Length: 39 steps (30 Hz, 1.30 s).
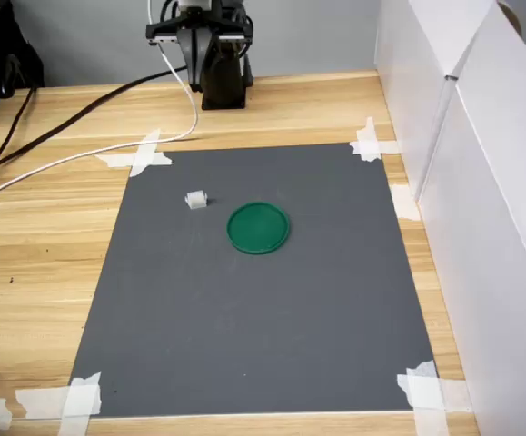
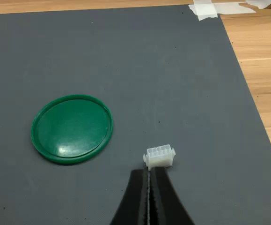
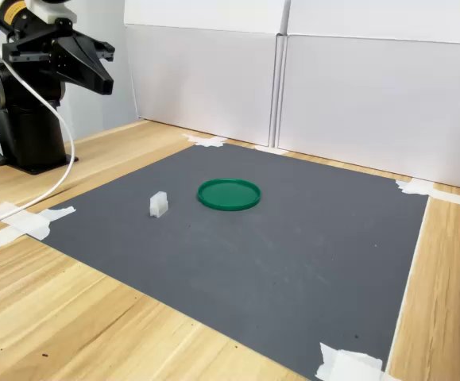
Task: Grasp a white terminal and put it in the green lid.
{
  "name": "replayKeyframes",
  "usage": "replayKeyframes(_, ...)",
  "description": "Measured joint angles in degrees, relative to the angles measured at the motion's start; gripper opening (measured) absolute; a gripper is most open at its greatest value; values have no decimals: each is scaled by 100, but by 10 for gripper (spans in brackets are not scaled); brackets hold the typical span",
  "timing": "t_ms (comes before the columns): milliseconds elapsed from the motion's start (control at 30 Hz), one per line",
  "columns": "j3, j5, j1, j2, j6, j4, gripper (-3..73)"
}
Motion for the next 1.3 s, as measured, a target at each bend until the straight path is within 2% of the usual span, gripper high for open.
replayKeyframes(700,-98,119,0,198,-79,-65,-15)
replayKeyframes(867,-479,316,0,870,-326,-71,-15)
replayKeyframes(1300,-1878,318,0,3278,-1632,-166,-15)
